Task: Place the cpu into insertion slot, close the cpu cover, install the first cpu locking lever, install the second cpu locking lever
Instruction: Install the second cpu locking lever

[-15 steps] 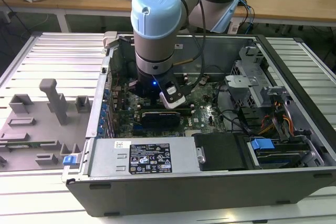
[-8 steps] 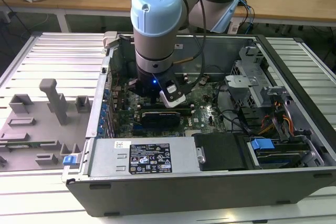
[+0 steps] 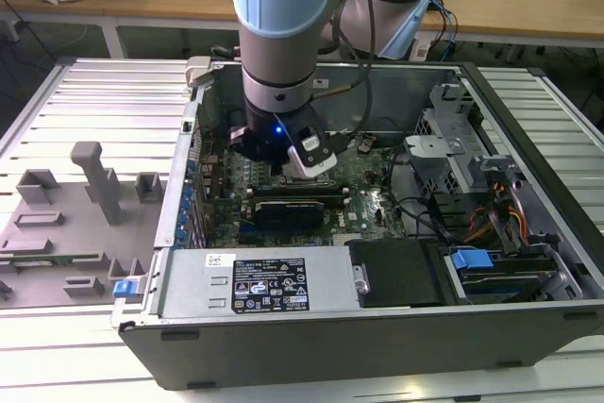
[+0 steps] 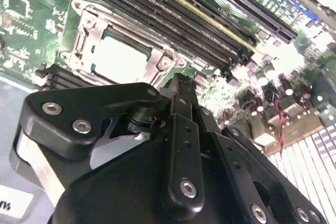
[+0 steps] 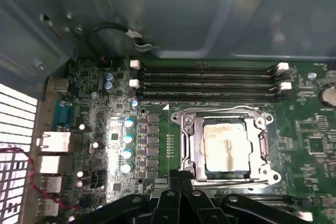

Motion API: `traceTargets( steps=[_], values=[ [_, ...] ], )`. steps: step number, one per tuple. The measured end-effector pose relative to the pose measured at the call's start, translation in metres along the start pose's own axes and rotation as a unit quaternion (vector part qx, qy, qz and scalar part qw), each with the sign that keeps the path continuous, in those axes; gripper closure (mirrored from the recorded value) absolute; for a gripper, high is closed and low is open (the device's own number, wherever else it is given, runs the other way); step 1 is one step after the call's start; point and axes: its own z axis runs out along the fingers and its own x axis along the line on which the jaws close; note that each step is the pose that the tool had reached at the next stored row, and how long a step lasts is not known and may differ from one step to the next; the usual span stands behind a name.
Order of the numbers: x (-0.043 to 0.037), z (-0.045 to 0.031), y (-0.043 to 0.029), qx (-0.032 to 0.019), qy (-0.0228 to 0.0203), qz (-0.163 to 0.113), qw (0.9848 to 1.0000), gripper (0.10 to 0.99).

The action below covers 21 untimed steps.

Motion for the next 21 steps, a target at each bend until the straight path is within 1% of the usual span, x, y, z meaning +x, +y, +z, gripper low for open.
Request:
traceTargets(
  steps=[1,2,5,6,8,9,10,14,15,17,19,21],
  values=[
    [0.0000,-0.0017,0.0006,0.0048,-0.0001,0.000,1.0000,0.980],
    [-0.0001,-0.0019,0.0005,0.0073,0.0001,0.000,1.0000,0.980],
    [-0.0005,-0.0019,0.0005,0.0081,0.0000,0.000,1.0000,0.980],
    [-0.0024,-0.0019,0.0005,0.0081,0.0000,0.000,1.0000,0.980],
    [-0.0157,-0.0021,-0.0009,0.0081,0.0011,0.000,1.0000,0.980],
    [-0.0255,-0.0022,-0.0018,0.0080,0.0018,0.001,1.0000,0.980],
    [-0.0395,-0.0023,-0.0024,0.0081,0.0027,0.001,1.0000,0.980],
    [-0.0465,-0.0019,-0.0012,0.0080,0.0027,0.001,1.0000,0.980],
    [-0.0478,-0.0013,0.0009,0.0082,0.0027,0.001,1.0000,0.980],
    [-0.0486,0.0002,0.0063,0.0103,0.0027,0.001,0.9999,0.980],
    [-0.0490,0.0014,0.0112,0.0160,0.0031,0.001,0.9999,0.980],
    [-0.0493,0.0038,0.0201,0.0310,0.0043,0.001,0.9995,0.980]
  ],
)
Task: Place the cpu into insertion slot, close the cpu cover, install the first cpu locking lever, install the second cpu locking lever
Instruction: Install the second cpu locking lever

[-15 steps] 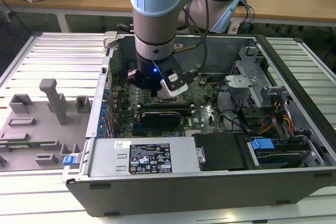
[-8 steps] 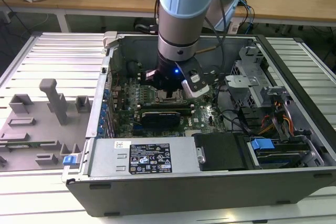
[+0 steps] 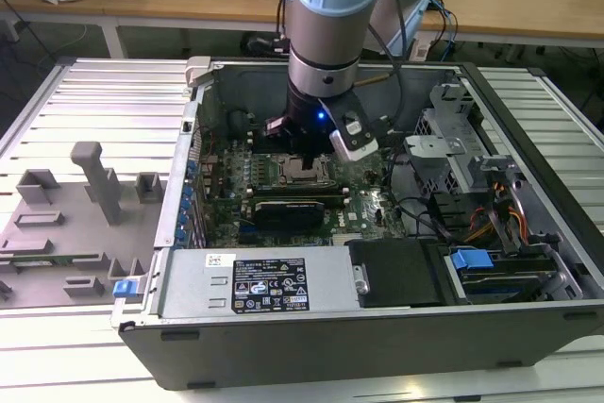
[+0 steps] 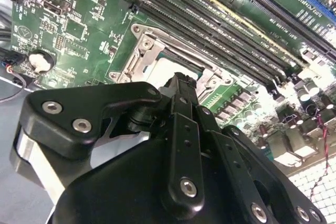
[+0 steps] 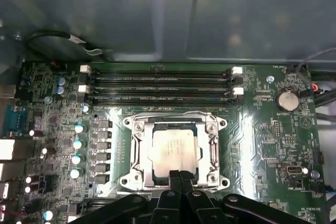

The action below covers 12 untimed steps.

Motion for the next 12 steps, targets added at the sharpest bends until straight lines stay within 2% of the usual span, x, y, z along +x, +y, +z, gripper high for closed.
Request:
traceTargets(
  steps=[3,4,5,6,12],
  values=[
    [-0.0001,0.0018,0.0089,0.0108,0.0002,0.000,0.9999,0.980],
    [-0.0001,0.0021,0.0107,0.0157,0.0004,0.000,0.9999,0.980],
    [-0.0002,0.0025,0.0127,0.0233,0.0008,0.000,0.9997,0.980],
    [-0.0001,0.0027,0.0139,0.0251,0.0008,0.000,0.9997,0.980],
    [-0.0002,0.0029,0.0145,0.0252,0.0008,0.000,0.9997,0.980]
  ],
)
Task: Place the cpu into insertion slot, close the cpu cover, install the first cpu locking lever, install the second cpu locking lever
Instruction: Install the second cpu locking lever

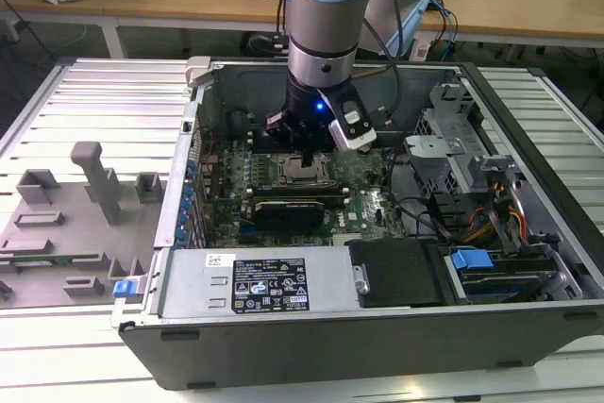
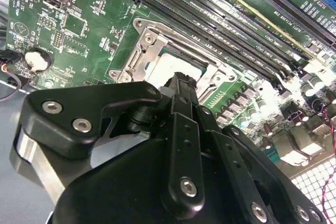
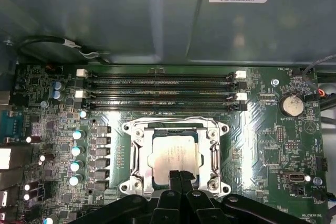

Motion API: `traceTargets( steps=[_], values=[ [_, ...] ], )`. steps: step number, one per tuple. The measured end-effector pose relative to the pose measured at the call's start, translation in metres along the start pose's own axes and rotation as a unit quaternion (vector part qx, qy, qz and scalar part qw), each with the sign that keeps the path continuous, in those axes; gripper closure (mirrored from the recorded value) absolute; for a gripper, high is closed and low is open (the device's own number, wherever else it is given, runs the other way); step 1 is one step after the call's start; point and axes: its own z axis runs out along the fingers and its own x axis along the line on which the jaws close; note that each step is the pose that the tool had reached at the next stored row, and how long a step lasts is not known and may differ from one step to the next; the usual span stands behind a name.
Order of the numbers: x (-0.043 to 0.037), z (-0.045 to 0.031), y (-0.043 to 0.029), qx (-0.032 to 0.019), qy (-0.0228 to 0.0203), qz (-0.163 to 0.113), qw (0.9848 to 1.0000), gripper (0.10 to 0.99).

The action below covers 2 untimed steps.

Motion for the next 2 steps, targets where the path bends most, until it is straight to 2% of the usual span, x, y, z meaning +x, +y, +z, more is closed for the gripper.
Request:
traceTargets(
  steps=[2],
  values=[
    [0.0000,0.0000,0.0001,0.0000,0.0000,0.000,1.0000,0.980]
  ],
)
